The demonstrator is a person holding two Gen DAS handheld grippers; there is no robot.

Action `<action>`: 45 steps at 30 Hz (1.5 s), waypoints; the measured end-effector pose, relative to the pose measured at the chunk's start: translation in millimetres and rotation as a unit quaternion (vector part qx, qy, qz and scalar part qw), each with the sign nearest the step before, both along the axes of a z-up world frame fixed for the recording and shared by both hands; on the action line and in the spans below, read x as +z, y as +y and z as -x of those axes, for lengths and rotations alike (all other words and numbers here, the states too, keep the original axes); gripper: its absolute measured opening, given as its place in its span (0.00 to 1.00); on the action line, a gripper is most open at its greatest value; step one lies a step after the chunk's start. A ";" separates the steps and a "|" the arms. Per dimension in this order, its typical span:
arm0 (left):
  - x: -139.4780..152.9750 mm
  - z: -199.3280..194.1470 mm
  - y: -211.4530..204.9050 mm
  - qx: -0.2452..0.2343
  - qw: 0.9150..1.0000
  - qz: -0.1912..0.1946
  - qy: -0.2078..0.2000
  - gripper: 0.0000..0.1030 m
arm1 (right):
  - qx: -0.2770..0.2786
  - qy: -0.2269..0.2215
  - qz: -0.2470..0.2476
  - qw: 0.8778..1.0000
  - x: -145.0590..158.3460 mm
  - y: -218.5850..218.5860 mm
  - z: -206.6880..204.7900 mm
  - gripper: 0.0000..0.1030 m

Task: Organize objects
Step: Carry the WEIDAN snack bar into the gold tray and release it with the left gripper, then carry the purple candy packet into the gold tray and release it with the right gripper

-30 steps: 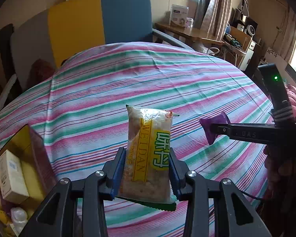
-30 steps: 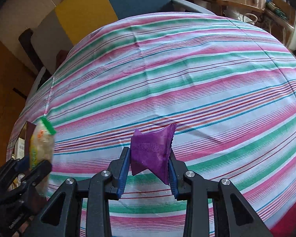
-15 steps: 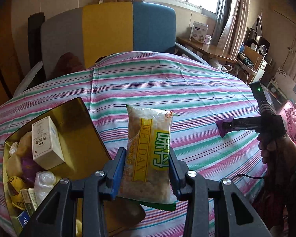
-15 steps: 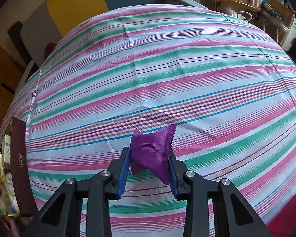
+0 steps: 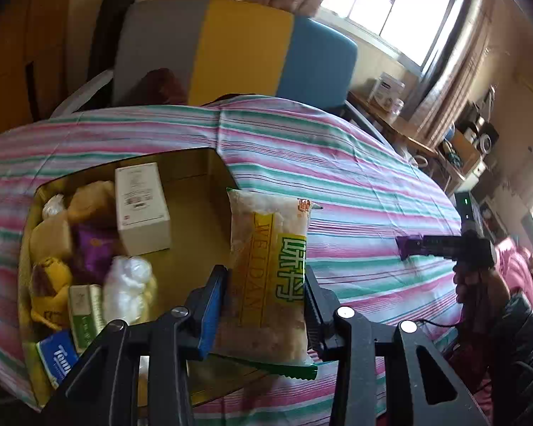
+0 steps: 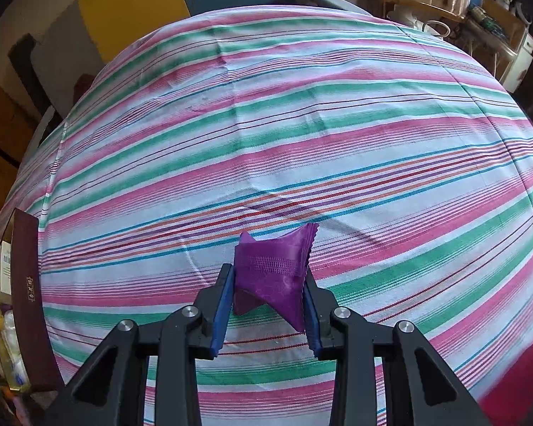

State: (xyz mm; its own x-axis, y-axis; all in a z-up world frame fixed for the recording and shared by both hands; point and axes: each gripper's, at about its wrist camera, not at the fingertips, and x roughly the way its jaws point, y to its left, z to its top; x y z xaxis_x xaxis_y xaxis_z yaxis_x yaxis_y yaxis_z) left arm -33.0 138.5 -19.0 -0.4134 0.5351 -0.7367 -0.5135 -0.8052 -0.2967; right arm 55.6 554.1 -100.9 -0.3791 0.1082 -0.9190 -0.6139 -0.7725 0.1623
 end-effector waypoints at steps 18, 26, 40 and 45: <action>-64.0 30.0 4.4 0.068 0.991 0.056 -0.100 0.39 | 0.007 0.001 -0.002 1.000 2.2 -1.3 1.1 0.35; -88.8 33.3 11.7 0.077 0.986 0.095 -0.110 0.39 | 0.009 0.001 -0.003 1.000 3.6 -2.1 0.4 0.35; -60.5 28.6 3.9 0.062 0.993 0.074 -0.065 0.47 | 0.007 0.001 -0.011 1.000 3.1 0.7 0.4 0.35; -28.3 20.6 -29.5 0.088 0.994 0.064 -0.013 0.47 | 0.004 0.023 -0.020 1.000 11.3 0.0 -3.7 0.34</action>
